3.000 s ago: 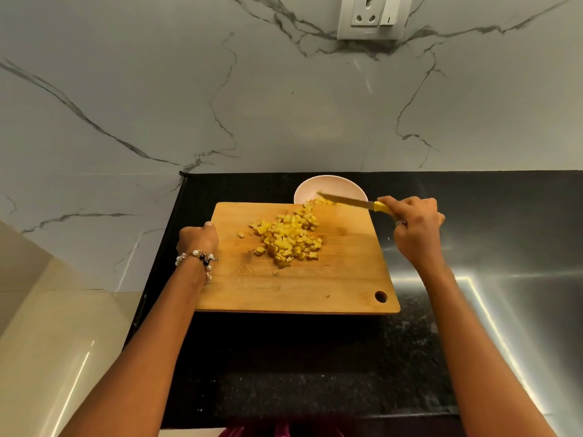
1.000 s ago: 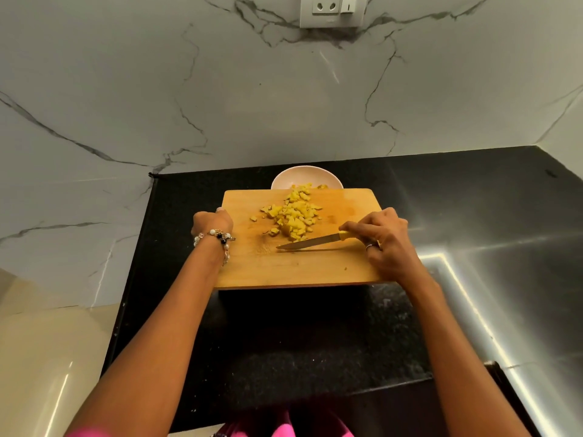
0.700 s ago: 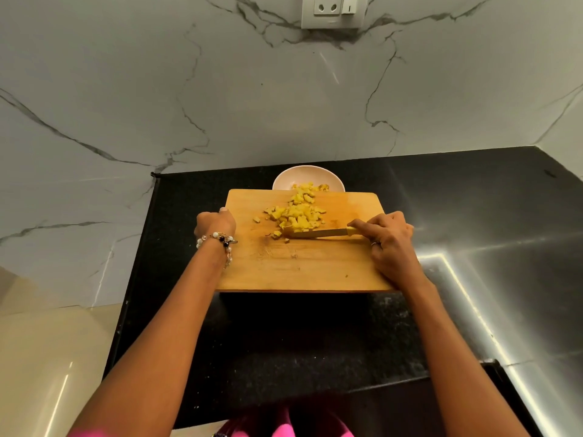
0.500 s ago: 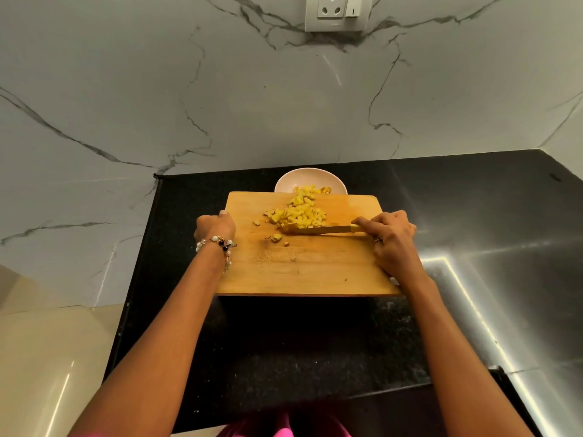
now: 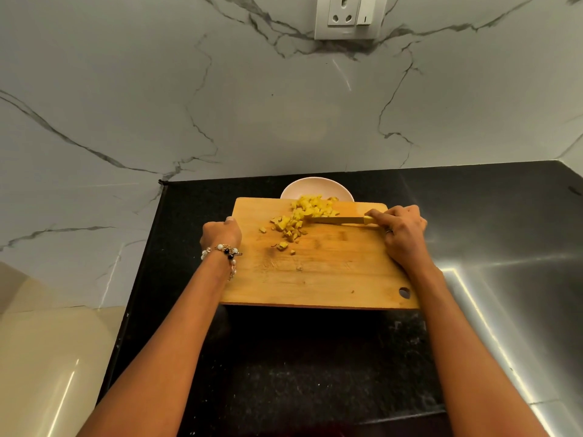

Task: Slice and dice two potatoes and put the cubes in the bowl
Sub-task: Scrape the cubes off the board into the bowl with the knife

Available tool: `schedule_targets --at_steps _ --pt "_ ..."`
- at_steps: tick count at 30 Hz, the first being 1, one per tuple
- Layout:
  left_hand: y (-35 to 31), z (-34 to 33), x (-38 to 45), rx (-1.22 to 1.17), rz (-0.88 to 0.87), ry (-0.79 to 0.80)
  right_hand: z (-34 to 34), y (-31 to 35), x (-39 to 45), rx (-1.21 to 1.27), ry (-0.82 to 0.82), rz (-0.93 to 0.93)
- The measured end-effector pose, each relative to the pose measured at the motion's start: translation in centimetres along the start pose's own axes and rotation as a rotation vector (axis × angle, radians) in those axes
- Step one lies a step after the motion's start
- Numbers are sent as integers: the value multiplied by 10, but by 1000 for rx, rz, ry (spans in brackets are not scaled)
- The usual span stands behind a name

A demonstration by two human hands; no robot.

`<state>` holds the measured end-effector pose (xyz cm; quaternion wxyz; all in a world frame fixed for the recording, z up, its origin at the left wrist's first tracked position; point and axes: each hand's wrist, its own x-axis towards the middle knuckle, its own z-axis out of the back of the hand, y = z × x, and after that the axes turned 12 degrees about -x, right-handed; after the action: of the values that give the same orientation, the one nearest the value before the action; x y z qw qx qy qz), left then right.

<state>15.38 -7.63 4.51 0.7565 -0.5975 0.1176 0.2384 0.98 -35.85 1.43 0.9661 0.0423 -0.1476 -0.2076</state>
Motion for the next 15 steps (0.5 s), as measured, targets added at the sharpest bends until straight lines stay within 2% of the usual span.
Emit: schedule_targets --at_steps 12,15 --pt "-2 -3 -4 -12 32 -4 -3 9 26 -14 31 -53" --pt "-3 -3 -6 -7 25 3 -4 12 29 -8 -13 -88"
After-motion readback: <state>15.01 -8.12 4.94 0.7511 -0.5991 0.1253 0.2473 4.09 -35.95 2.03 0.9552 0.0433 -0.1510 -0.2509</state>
